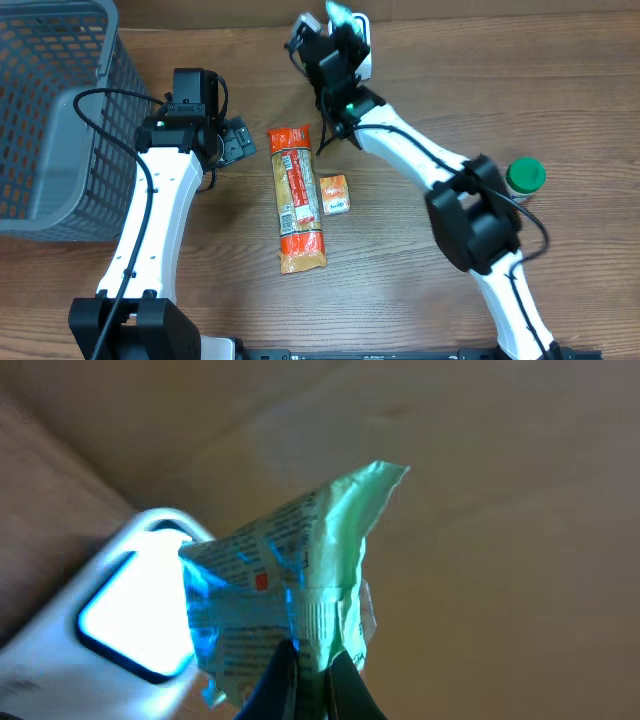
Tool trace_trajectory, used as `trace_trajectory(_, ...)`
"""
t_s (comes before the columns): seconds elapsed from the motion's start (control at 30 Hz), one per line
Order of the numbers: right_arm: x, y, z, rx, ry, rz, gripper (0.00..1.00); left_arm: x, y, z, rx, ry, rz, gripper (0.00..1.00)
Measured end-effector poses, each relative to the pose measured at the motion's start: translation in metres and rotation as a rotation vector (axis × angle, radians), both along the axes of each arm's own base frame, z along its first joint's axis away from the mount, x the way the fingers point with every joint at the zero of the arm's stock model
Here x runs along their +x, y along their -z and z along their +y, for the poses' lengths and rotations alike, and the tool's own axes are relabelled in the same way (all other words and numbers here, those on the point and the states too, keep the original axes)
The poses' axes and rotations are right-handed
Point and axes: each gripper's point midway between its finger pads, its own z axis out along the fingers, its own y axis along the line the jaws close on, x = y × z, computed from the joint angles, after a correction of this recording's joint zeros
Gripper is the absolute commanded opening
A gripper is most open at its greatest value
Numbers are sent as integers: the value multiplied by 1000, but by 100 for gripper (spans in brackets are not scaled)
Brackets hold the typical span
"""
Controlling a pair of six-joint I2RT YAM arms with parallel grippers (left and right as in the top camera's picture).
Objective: Scan the item barcode
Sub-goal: 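Lower the wipes pack to the table right of the snack pack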
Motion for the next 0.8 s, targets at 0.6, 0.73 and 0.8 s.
trace_trajectory(0.6,-191,57,-108,202,279,940,4,0,0,0,2,-1,0,100)
trace_trajectory(0.73,-220,82,-128,272,360,1122,4,0,0,0,2,-1,0,100)
trace_trajectory(0.8,-229,93,-139,292,398,1174,4,0,0,0,2,-1,0,100)
